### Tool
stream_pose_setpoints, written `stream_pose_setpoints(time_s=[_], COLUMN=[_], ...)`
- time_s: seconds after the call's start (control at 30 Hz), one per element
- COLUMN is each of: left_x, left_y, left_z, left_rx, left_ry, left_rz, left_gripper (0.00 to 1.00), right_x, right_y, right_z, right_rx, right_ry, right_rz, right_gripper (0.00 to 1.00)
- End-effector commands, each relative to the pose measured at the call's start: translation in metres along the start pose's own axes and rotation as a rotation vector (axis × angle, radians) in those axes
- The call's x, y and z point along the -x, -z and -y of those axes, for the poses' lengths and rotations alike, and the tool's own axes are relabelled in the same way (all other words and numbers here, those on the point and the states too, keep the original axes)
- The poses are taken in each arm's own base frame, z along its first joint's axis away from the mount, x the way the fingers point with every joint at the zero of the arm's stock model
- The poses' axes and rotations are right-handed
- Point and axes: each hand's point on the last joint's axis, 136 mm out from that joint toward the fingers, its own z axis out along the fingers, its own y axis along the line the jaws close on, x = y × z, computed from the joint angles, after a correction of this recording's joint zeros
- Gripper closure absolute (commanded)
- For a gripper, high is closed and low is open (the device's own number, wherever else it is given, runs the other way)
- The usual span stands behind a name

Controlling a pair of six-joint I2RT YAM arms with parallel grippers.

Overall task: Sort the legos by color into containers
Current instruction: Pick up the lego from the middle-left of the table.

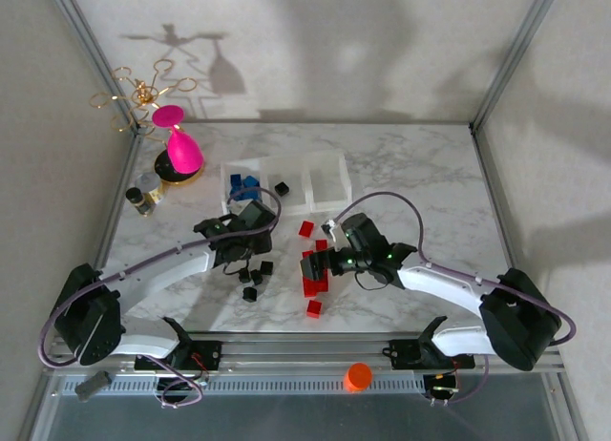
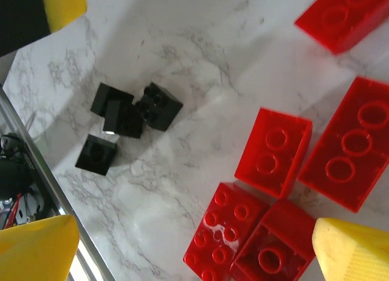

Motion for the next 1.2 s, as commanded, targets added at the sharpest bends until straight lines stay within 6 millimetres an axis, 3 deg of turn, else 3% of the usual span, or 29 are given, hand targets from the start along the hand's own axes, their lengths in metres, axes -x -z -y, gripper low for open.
stream_pose_setpoints(time_s=[0.0, 0.13, 0.33, 0.73, 1.17], left_x=[-0.022, -0.032, -0.033, -0.04, -0.064], left_y=[0.0, -0.007, -0.01, -0.048, -0.065], left_z=[-0.008, -0.013, 0.015, 0.026, 0.027], left_rx=[0.006, 0.02, -0.031, 0.05, 0.046], left_ry=[0.023, 0.019, -0.058, -0.159, -0.178], left_rz=[-0.054, -0.074, -0.08, -0.123, -0.19], left_gripper=[0.49, 0.49, 0.49, 0.51, 0.52], right_x=[0.004, 0.005, 0.002, 0.002, 0.001], right_y=[-0.007, -0.009, -0.014, -0.008, -0.01], right_z=[-0.005, -0.004, 0.001, 0.006, 0.009], right_rx=[0.027, 0.02, 0.006, -0.03, -0.045], right_ry=[-0.032, -0.033, -0.06, -0.063, -0.059], right_rz=[0.035, 0.05, 0.034, 0.044, 0.039], right_gripper=[0.01, 0.01, 0.01, 0.01, 0.01])
